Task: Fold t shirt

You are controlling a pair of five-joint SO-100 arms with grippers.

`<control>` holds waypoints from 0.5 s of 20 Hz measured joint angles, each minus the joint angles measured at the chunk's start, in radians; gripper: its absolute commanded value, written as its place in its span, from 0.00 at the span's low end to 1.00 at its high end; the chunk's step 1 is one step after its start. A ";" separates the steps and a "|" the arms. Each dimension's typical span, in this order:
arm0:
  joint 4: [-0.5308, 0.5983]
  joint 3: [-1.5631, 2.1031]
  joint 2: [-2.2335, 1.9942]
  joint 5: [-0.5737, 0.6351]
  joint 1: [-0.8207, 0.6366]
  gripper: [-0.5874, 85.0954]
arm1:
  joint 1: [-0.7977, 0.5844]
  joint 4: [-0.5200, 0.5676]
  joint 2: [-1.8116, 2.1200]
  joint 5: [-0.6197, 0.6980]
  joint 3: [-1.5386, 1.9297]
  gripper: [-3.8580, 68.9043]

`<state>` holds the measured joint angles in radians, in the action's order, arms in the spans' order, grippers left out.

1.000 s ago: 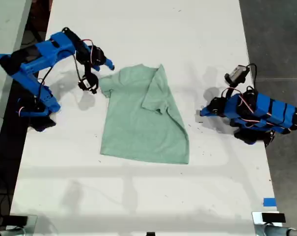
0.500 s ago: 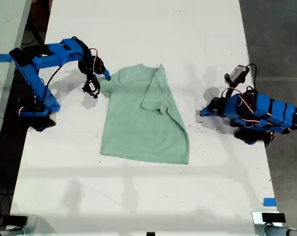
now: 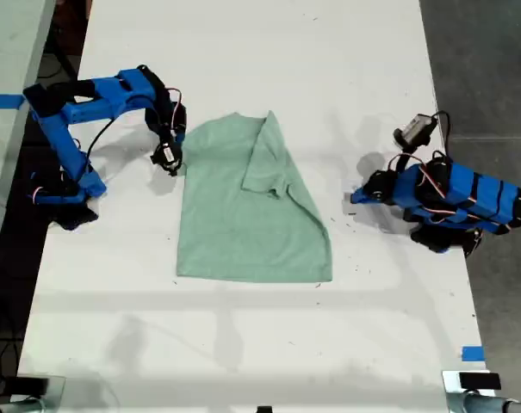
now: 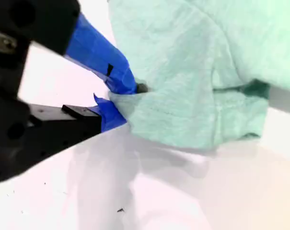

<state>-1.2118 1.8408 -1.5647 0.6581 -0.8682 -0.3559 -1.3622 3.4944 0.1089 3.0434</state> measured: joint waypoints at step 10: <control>-0.164 -0.785 0.255 -0.225 0.368 0.23 | 0.000 0.000 0.000 0.000 0.000 0.06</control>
<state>-1.3760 1.0554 -1.3100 0.4326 -0.5001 -0.3559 -1.3622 3.4944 0.1089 3.0434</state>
